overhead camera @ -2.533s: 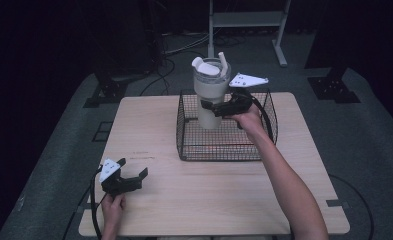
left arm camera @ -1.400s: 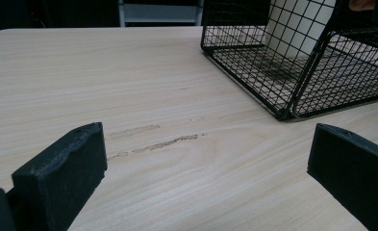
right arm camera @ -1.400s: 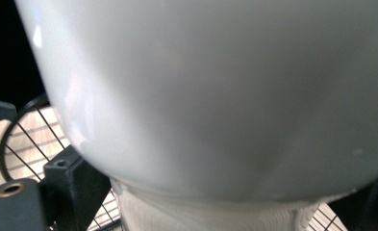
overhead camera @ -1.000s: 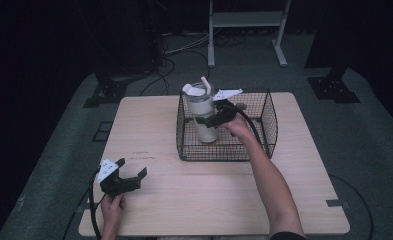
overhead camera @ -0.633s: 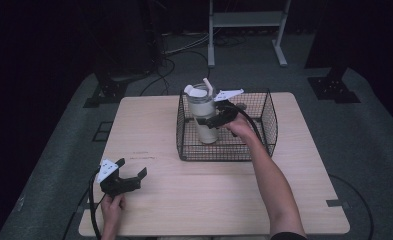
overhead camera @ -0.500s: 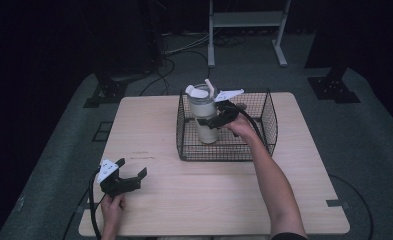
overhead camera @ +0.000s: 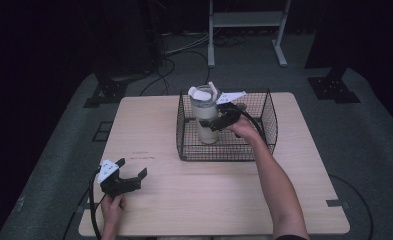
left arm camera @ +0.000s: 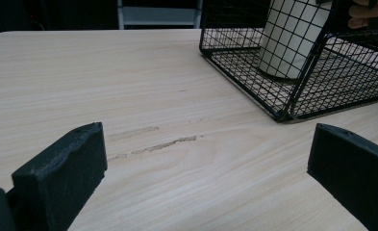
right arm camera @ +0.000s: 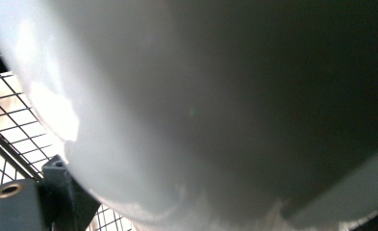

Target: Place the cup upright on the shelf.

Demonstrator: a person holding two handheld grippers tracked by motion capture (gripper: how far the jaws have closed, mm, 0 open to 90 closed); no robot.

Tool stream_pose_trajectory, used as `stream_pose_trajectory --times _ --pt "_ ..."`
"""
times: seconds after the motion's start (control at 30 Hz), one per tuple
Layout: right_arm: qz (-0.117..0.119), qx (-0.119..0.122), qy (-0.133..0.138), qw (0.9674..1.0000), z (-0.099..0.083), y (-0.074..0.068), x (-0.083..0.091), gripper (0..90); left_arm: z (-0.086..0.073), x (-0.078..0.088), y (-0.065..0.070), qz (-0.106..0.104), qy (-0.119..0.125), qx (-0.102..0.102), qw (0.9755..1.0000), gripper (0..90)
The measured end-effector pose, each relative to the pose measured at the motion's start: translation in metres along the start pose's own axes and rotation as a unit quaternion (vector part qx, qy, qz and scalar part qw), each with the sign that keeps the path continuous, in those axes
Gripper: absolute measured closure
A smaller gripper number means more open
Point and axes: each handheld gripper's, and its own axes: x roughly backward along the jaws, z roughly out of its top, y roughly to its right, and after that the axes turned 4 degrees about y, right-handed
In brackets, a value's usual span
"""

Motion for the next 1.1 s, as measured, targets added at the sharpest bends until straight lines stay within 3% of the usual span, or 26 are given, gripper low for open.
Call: stream_pose_trajectory --times 0.27,0.43,0.63,1.1 --pt "-0.006 0.001 0.000 1.0000 -0.003 -0.001 0.007 7.6 0.000 0.000 0.000 0.000 0.000 -0.002 1.0000 0.0" --pt "-0.006 0.005 -0.020 0.9998 -0.002 -0.001 0.015 7.1 0.000 0.000 0.001 0.001 0.001 -0.003 1.0000 0.0" --pt "-0.008 0.010 -0.026 0.9996 -0.002 -0.003 0.019 7.1 0.000 -0.001 0.001 0.002 0.001 -0.004 1.0000 0.0" --pt "-0.010 0.010 -0.026 0.9996 0.001 -0.003 0.030 7.4 0.000 -0.001 0.001 0.003 0.001 -0.004 1.0000 0.0"
